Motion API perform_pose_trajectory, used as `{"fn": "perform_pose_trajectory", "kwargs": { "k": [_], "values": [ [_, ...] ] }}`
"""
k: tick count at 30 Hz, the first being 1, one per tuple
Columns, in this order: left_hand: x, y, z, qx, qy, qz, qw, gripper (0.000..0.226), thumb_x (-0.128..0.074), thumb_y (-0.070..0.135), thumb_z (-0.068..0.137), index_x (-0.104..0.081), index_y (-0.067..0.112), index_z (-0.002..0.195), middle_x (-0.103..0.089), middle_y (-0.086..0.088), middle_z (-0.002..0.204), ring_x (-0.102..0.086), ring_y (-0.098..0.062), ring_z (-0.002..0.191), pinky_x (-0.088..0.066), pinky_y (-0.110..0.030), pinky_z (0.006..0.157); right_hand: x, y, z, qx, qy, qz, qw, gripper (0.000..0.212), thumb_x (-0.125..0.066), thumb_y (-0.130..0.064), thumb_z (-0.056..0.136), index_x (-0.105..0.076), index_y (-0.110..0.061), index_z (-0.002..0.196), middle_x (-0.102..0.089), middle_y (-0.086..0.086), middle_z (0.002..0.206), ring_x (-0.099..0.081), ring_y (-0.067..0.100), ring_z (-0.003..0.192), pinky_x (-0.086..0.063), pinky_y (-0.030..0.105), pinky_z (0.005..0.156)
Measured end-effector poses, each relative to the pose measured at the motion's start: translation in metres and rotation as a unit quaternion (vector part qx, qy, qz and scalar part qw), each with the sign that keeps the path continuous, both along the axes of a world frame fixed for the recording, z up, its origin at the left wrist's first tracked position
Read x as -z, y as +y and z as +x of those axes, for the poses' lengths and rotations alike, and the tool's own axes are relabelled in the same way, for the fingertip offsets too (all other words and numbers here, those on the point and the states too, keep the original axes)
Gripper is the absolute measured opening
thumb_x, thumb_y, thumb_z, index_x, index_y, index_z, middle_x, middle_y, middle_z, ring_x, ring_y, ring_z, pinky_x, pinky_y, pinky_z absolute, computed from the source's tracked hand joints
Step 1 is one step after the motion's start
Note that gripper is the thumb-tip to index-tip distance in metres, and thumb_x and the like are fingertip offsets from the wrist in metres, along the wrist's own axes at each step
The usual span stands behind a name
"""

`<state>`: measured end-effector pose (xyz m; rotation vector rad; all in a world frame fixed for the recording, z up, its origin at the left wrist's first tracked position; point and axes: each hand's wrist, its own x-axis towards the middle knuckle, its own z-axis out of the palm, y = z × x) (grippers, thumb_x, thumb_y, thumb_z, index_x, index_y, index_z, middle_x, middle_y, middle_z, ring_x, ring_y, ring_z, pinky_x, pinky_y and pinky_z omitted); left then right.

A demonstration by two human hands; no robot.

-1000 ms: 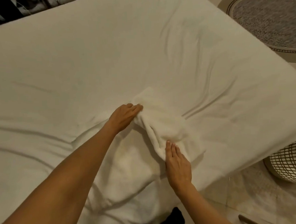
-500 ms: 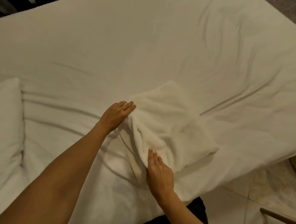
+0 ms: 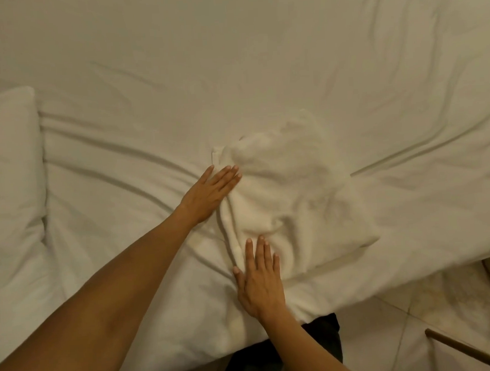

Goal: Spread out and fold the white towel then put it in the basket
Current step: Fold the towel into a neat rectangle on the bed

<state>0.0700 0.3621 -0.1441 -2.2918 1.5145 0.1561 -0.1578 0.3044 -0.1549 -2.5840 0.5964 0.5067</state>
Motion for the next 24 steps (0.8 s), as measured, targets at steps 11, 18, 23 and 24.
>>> {"fn": "perform_pose_trajectory", "kwargs": {
  "k": [11,18,23,24],
  "values": [
    [-0.047,-0.044,-0.012,-0.135,0.143,-0.006,0.98,0.054,-0.034,0.004,0.096,-0.021,0.004,0.149,-0.014,-0.014,0.16,-0.018,-0.022,0.147,-0.015,-0.038,0.12,-0.039,-0.062,0.014,0.052,-0.061,-0.017,0.997,0.061,-0.013,-0.04,0.099,-0.05,-0.007,0.134,-0.052,0.017,0.138,-0.048,0.029,0.13,-0.038,0.038,0.107],
    [-0.036,-0.066,-0.082,-0.227,0.218,-0.061,0.947,0.055,-0.026,0.029,0.103,-0.013,0.006,0.151,-0.003,-0.013,0.161,-0.008,-0.022,0.149,-0.007,-0.036,0.121,-0.038,-0.158,0.003,-0.025,-0.041,-0.114,0.992,0.048,-0.039,-0.019,0.091,-0.047,-0.008,0.137,-0.047,0.02,0.141,-0.046,0.035,0.131,-0.039,0.046,0.104],
    [-0.016,-0.074,-0.149,-0.255,0.279,-0.091,0.921,0.065,-0.021,0.045,0.1,-0.002,0.01,0.152,0.008,-0.008,0.161,0.001,-0.017,0.15,-0.003,-0.033,0.122,-0.03,-0.214,-0.018,-0.13,-0.005,-0.112,0.985,0.056,-0.036,-0.019,0.097,-0.02,-0.014,0.15,-0.015,0.012,0.158,-0.015,0.028,0.146,-0.015,0.042,0.116],
    [-0.013,-0.074,-0.16,-0.256,0.285,-0.087,0.92,0.07,-0.015,0.051,0.097,-0.001,0.011,0.152,0.009,-0.007,0.161,0.002,-0.017,0.15,-0.003,-0.033,0.122,-0.028,-0.223,-0.022,-0.154,-0.003,-0.112,0.982,0.055,-0.026,-0.028,0.098,-0.016,-0.016,0.151,-0.009,0.009,0.159,-0.01,0.027,0.147,-0.01,0.04,0.117]
  ]
}}
